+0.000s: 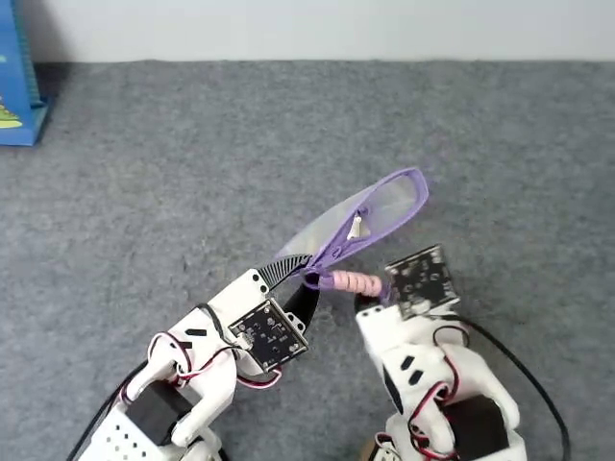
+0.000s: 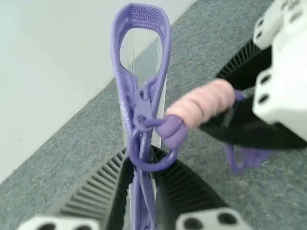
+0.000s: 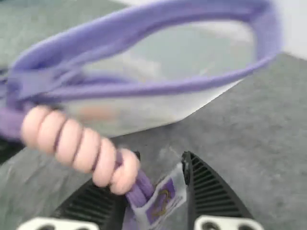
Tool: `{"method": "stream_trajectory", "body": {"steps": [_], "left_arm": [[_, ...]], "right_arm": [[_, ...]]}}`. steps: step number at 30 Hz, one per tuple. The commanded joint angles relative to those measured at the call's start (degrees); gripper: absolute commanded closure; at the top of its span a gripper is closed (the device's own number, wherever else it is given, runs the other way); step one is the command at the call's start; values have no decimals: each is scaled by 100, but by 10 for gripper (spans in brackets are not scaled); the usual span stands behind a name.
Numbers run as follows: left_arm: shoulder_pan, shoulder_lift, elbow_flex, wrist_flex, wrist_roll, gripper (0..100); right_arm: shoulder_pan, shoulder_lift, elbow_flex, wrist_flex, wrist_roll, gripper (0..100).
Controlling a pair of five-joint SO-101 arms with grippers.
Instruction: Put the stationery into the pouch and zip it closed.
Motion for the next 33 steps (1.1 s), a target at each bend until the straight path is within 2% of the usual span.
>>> {"method": "stream_trajectory", "body": {"steps": [1,7,11,20,25,31,33], "left_arm": [[-123,-9,-171,97,-18,990],[-123,-9,-171,97,-18,990],[-123,-9,-171,97,-18,990],[-123,-9,-171,97,-18,990],[-123,-9,-171,97,-18,990],[-123,-9,-163,97,-18,990],[-123,-9,-163,97,-18,990]], "right_arm": [[-259,-22,-273,356,229,844],[-321,4,-281,391,202,843],[-365,-40,-299,189,-105,843],[-1323,-48,-316,75,-141,842],[-1332,-48,-290,101,-404,735],[-1305,-57,-308,-84,-448,813],[-1314,-57,-308,-119,-466,807]]}}
